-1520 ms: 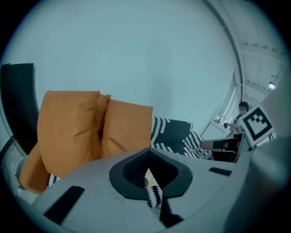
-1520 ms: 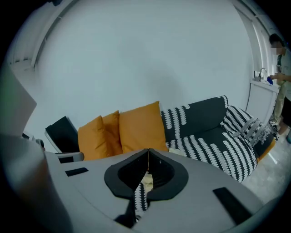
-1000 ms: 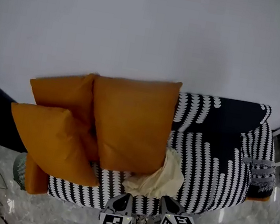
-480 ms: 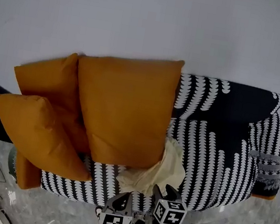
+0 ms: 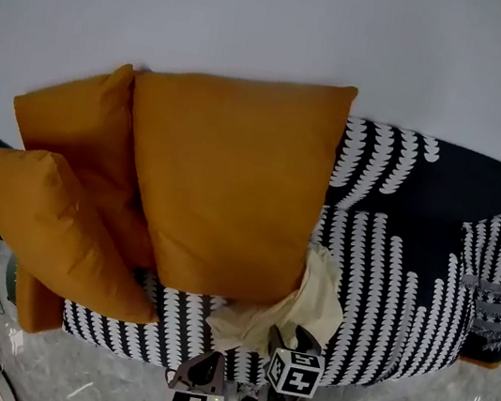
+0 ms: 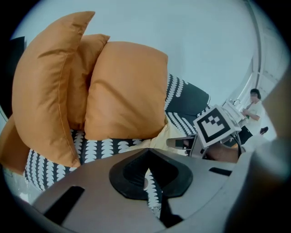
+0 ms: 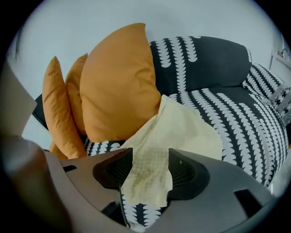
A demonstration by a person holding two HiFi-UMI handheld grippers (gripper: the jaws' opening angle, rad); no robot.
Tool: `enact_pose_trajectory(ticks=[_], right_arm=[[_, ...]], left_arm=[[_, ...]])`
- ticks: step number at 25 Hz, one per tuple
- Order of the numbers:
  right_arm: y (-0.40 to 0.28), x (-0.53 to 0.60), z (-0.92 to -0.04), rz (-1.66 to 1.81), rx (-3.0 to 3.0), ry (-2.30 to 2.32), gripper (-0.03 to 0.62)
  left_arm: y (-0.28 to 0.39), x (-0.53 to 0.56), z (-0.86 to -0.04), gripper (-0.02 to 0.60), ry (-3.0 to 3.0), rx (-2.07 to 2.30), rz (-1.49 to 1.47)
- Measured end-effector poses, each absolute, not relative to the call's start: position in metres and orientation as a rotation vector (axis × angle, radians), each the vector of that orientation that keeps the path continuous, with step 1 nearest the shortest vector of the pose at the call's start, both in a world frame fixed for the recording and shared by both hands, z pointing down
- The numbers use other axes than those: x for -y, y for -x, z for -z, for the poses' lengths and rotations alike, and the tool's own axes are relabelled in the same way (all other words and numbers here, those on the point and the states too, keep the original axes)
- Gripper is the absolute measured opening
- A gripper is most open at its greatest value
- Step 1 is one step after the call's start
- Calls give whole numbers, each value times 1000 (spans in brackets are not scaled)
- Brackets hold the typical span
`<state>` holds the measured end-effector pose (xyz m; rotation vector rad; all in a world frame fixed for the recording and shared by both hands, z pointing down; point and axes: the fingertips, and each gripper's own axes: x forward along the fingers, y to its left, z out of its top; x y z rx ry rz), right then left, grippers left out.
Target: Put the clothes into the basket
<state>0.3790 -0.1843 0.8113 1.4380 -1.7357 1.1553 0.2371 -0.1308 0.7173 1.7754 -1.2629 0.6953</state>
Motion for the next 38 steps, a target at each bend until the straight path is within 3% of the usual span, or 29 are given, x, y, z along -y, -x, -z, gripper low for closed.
enact_pose_trajectory(ticks=[22, 38], right_arm=[[-363, 194, -900, -1000, 1683, -1353, 207], [-359, 174, -876, -975, 1727, -1392, 58]], left_arm=[[-198, 77, -765, 2, -1656, 1298, -720], [-191, 53, -750, 3, -1650, 1327, -642]])
